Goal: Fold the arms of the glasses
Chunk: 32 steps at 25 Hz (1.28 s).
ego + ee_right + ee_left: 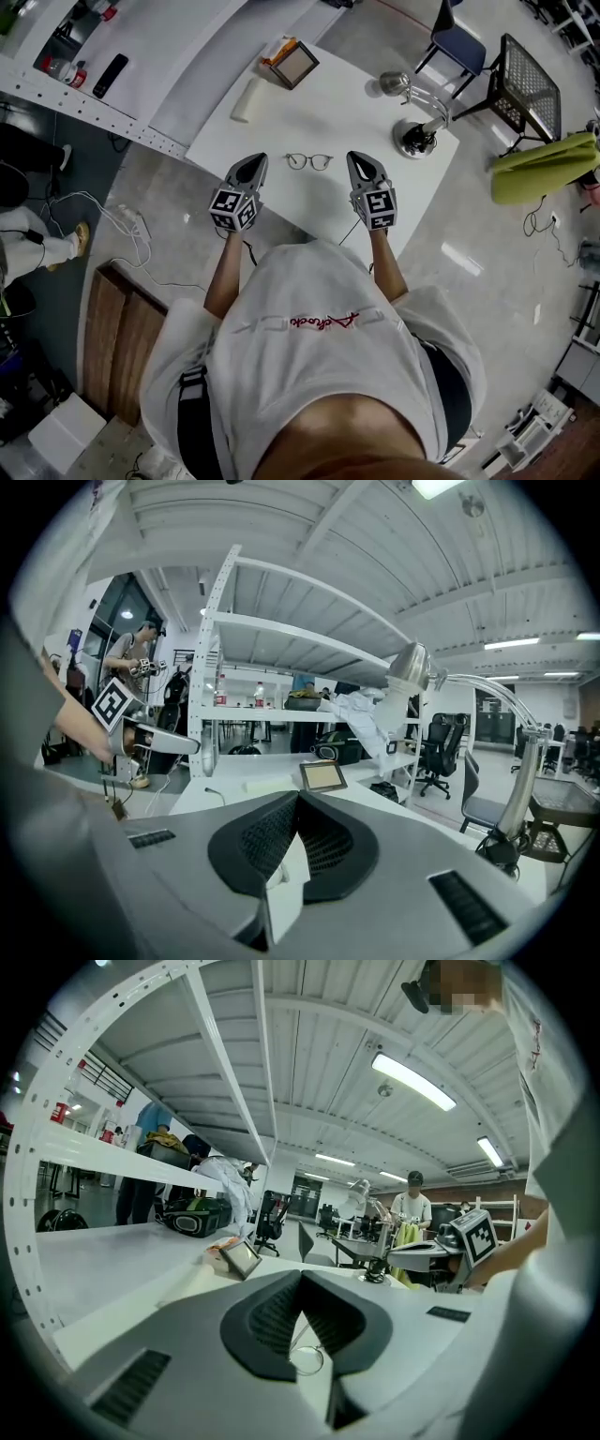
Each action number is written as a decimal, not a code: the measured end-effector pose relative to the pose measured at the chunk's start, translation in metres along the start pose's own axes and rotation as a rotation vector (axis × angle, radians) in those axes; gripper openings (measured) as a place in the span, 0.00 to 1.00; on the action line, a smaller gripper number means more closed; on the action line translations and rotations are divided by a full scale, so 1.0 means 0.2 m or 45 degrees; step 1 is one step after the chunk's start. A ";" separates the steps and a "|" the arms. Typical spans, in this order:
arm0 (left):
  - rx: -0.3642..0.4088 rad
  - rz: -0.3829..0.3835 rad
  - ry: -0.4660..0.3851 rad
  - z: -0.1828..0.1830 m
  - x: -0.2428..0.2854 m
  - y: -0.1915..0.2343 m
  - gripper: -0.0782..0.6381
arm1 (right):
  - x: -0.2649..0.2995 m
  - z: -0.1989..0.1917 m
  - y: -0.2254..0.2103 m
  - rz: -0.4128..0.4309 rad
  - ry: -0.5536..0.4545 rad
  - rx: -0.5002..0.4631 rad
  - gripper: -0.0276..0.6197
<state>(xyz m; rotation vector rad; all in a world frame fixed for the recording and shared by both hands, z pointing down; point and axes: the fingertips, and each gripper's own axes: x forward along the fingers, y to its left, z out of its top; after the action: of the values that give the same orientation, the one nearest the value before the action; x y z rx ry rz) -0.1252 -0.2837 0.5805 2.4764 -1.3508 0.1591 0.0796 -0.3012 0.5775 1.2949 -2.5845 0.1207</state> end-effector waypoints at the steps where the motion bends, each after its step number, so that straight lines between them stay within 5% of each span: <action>1: 0.000 0.005 0.006 0.00 0.02 0.01 0.14 | 0.01 -0.01 -0.02 0.003 0.002 0.007 0.08; 10: -0.026 0.026 0.090 -0.08 0.03 0.08 0.14 | 0.05 -0.11 -0.06 -0.002 0.048 0.074 0.08; 20: -0.030 -0.102 0.207 -0.26 0.08 0.10 0.14 | 0.03 -0.25 0.01 -0.067 0.142 0.153 0.08; 26: 0.115 -0.214 0.322 -0.37 0.14 0.07 0.14 | 0.03 -0.37 0.06 -0.003 0.240 0.104 0.08; 32: 0.283 -0.311 0.431 -0.45 0.22 0.08 0.14 | 0.07 -0.47 0.08 0.145 0.372 -0.090 0.08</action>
<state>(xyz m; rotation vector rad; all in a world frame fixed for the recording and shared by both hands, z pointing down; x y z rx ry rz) -0.1092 -0.2973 0.6792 2.6134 -0.9280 0.6694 0.0751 -0.2852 0.6731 1.0206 -2.3882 0.2197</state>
